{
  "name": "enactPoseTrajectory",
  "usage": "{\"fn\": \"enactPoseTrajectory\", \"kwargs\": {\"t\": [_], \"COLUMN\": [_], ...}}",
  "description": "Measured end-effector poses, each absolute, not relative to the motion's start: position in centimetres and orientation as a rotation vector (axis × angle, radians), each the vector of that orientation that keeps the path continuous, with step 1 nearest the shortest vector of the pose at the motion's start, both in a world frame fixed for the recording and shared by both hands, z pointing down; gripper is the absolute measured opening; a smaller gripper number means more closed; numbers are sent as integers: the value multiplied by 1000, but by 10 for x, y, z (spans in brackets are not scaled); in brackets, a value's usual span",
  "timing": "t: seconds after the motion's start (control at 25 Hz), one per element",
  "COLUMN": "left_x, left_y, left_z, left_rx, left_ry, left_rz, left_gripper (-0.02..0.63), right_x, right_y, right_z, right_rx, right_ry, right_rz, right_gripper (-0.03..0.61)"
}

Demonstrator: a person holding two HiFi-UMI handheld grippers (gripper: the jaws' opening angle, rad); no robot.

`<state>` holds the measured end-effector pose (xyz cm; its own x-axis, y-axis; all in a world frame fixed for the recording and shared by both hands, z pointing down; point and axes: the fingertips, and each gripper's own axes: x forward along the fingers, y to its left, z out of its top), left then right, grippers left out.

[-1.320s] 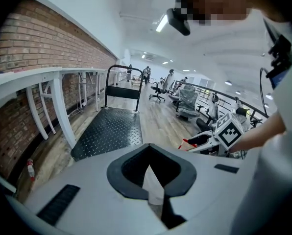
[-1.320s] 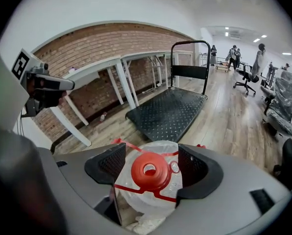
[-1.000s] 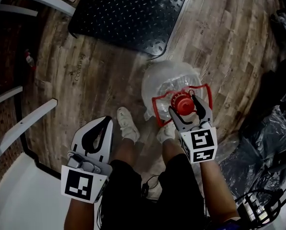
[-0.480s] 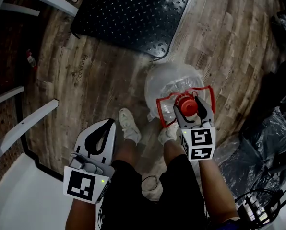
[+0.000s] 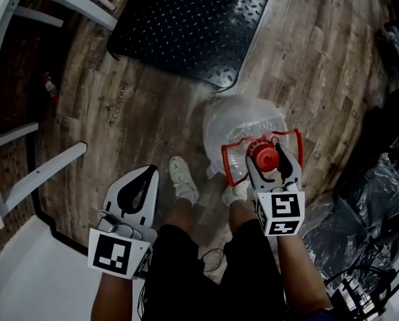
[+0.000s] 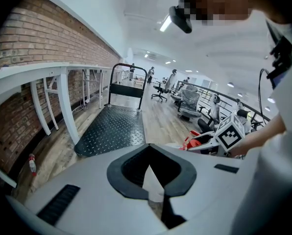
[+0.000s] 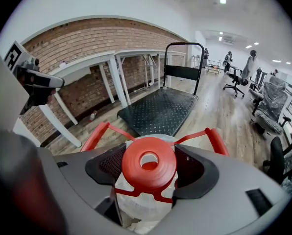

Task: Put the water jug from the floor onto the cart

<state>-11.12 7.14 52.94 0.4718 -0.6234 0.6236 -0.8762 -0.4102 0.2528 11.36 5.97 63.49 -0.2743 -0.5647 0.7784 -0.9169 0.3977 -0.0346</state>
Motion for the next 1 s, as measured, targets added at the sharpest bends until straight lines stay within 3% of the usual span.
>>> {"fn": "enactPoseTrajectory", "kwargs": {"t": [1.0], "left_x": [-191], "left_y": [34], "left_z": [345], "left_rx": [2229], "left_ry": [-1503], "left_rz": [389], "left_gripper": [-2], "right_x": [76], "right_y": [-19], "right_z": [347], "right_rx": [1396], "right_ry": [-2073], "right_rz": [534], "right_gripper": [311]}}
